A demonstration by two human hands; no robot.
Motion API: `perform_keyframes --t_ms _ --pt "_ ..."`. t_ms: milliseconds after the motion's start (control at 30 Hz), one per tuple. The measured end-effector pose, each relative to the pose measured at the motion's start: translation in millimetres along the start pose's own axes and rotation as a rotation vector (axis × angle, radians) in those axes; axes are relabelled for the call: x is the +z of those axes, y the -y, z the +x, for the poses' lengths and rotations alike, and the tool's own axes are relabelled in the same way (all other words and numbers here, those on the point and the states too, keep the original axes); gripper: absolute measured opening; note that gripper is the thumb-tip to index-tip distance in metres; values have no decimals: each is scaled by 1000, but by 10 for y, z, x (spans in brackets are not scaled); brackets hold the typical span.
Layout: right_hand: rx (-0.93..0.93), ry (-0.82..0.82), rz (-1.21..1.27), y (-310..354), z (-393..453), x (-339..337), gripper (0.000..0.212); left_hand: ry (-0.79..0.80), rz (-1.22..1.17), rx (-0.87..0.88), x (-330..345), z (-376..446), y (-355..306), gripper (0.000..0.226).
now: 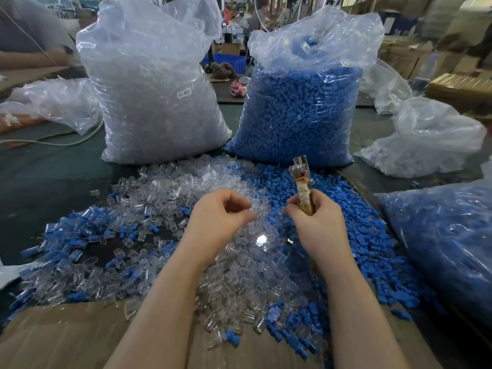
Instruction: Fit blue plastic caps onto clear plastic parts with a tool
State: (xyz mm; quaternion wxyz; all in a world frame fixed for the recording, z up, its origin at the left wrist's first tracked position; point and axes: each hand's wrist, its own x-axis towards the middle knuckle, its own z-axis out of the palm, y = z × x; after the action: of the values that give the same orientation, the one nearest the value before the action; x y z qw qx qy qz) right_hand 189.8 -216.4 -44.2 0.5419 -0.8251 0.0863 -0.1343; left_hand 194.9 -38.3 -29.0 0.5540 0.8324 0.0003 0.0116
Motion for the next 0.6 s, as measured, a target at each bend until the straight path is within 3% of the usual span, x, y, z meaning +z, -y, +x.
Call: perform_keyframes --t_ms 167,300,600 --pt "-31 -28 81 -5 3 -11 16 62 -366 -80 13 0 -77 11" --pt "-56 -20 102 2 -2 0 15 64 -371 -82 40 -15 -87 24" --pt "-88 -12 144 77 -43 40 11 -44 -420 -35 45 -13 -94 11"
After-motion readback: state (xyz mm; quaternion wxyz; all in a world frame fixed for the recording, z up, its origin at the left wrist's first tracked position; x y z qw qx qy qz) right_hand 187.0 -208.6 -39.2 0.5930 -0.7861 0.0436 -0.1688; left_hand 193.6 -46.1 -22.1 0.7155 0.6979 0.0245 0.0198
